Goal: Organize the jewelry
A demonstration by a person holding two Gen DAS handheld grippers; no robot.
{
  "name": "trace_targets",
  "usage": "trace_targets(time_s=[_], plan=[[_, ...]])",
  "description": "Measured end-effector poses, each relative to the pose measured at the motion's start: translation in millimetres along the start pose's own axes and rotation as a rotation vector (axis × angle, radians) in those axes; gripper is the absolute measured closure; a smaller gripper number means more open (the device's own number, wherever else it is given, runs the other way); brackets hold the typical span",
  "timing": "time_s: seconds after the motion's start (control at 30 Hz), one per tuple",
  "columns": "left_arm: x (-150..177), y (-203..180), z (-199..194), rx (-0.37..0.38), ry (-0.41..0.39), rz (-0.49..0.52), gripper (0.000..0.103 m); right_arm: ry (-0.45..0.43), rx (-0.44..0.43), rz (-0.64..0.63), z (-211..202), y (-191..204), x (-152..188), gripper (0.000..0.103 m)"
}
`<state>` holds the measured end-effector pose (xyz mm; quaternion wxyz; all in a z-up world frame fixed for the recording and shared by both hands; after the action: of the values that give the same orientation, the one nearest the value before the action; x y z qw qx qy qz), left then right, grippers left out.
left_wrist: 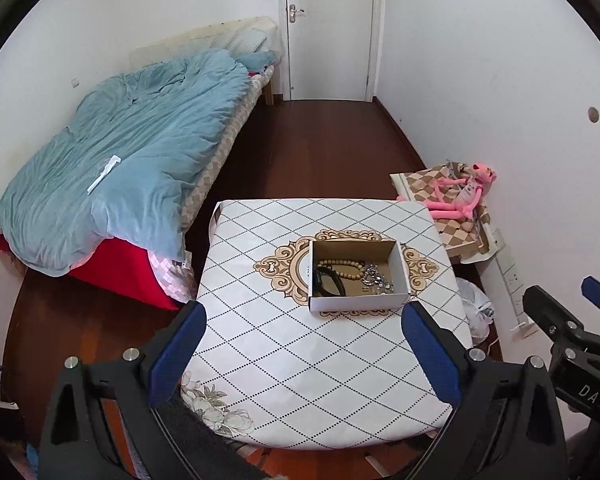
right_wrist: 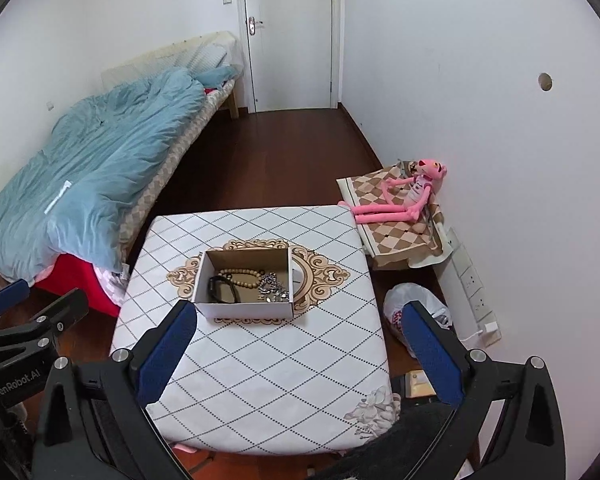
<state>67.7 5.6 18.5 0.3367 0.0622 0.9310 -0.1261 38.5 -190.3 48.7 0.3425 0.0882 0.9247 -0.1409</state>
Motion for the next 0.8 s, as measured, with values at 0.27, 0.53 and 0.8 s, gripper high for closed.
trace_targets(time_s=[0.27, 0.53, 0.8], plan=[[-17.8, 5.1, 28.5, -0.024, 0.031, -0.004, 0.003, 0.032, 0.021, -0.013, 36.0, 8.3, -19.2, 0.0], [-34.7, 10.4, 55.0, -0.038, 0.076, -0.01, 0.003, 0.091, 0.022, -0.019, 77.5, 19.8, -34.9, 0.0], [-35.5, 11.4, 74.2, -0.027, 0.126, -0.025, 0.003, 0.129, 0.027, -0.051, 96.0, 29.0, -39.1, 0.0]])
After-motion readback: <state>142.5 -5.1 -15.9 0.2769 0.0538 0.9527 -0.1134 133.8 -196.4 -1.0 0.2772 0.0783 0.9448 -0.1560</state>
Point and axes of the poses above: each gripper's, at about its wrist camera, not at the fingertips, and z roughly the way its jaws point, y to its left, x to its underside, the point moved 4 cm from there along z, roughly the way its jaws point, and after that the axes turned 15 degrees about x, right-handed, at the moved point
